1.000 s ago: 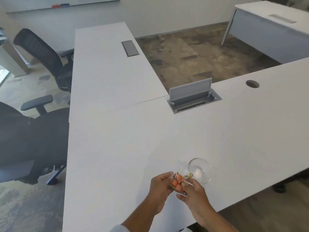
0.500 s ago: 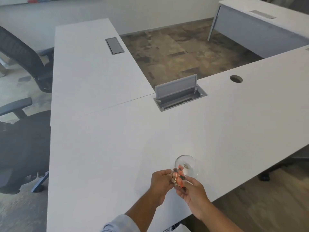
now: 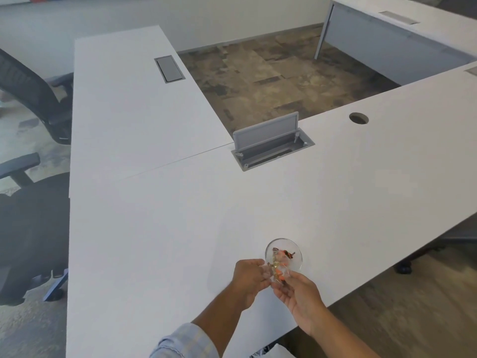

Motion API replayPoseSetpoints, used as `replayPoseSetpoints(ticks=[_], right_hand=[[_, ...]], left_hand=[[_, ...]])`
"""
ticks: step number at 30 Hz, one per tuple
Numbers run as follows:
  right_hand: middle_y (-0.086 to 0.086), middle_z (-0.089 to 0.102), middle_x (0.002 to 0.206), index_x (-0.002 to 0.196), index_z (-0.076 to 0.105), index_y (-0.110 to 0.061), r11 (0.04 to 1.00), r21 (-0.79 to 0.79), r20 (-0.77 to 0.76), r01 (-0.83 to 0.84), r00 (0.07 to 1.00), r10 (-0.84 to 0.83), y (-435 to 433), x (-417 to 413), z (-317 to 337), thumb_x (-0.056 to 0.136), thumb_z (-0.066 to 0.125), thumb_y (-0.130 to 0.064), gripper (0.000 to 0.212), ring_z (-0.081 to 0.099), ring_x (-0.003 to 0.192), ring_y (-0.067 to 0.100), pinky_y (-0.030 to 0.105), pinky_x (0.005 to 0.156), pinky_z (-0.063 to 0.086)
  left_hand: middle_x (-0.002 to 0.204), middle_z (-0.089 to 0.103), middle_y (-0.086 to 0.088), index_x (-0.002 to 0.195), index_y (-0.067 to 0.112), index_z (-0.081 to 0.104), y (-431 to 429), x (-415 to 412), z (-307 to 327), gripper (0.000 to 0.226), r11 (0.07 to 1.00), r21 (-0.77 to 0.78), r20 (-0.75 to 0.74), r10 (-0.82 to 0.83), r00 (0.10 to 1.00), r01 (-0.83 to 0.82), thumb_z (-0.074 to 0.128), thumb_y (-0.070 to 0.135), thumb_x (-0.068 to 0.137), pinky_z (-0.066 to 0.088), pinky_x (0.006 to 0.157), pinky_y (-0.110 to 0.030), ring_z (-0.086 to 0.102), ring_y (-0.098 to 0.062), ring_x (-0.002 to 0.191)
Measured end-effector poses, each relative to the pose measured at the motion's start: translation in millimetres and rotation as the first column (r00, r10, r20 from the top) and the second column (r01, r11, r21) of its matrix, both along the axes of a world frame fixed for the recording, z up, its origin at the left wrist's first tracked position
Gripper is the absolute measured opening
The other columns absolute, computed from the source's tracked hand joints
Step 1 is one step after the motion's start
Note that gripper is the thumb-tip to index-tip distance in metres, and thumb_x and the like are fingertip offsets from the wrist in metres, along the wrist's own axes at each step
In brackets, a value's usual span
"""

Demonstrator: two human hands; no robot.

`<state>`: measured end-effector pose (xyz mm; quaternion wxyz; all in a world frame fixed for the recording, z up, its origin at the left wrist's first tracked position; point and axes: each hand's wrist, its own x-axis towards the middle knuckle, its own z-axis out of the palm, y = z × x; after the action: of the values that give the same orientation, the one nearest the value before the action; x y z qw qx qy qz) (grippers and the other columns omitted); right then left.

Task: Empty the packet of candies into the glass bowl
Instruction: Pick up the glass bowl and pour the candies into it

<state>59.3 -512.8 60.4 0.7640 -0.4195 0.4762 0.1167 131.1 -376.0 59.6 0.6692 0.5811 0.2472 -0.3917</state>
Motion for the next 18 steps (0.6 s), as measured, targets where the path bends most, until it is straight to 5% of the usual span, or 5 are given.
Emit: replayPoseSetpoints(ticks=[6, 10, 13, 18], right_hand=[[0.017, 0.084, 0.103, 0.124, 0.070, -0.009, 0.999, 0.029, 0.023, 0.032, 0.999, -0.033, 0.9, -0.2, 7.0, 0.103, 0.067, -0.014, 0.021, 0.079, 0.108, 0.037, 0.036, 0.076, 0.067], [0.021, 0.083, 0.104, 0.126, 0.067, -0.008, 0.997, 0.048, 0.031, 0.065, 0.997, -0.066, 0.8, -0.4, 9.6, 0.105, 0.062, -0.011, 0.021, 0.077, 0.113, 0.041, 0.041, 0.086, 0.066], [0.026, 0.081, 0.108, 0.126, 0.067, -0.005, 0.996, 0.055, 0.028, 0.077, 0.997, -0.078, 2.0, 0.7, 13.5, 0.105, 0.062, -0.010, 0.022, 0.075, 0.116, 0.043, 0.041, 0.085, 0.066], [0.025, 0.083, 0.097, 0.123, 0.067, -0.005, 0.988, 0.097, 0.019, 0.119, 0.992, -0.121, 5.4, 1.3, 18.8, 0.106, 0.062, -0.015, 0.020, 0.078, 0.099, 0.038, 0.036, 0.068, 0.069]], left_hand=[[0.125, 0.074, -0.035, 0.142, -0.008, 0.056, -2.1, 6.4, 7.6, 0.043, 0.999, 0.034, -0.025, 0.012, 1.000, -0.011, 0.053, -0.017, 0.101, 0.067, 0.067, -0.033, 0.077, -0.033, 0.094], [0.108, 0.078, -0.030, 0.097, 0.000, 0.066, -2.3, 9.8, 16.2, 0.027, 1.000, 0.020, -0.031, 0.014, 0.999, -0.013, 0.046, -0.018, 0.101, 0.070, 0.068, -0.038, 0.079, -0.032, 0.085], [0.065, 0.081, -0.016, 0.072, 0.004, 0.061, 0.4, 11.1, 18.8, 0.041, 1.000, -0.008, -0.032, 0.023, 0.999, -0.024, 0.045, -0.023, 0.098, 0.068, 0.056, -0.034, 0.083, -0.027, 0.063], [0.086, 0.077, -0.022, 0.090, 0.000, 0.065, 8.0, 10.4, 23.3, 0.028, 0.999, -0.035, -0.021, 0.024, 0.999, -0.024, 0.049, -0.020, 0.100, 0.070, 0.062, -0.035, 0.084, -0.028, 0.074]])
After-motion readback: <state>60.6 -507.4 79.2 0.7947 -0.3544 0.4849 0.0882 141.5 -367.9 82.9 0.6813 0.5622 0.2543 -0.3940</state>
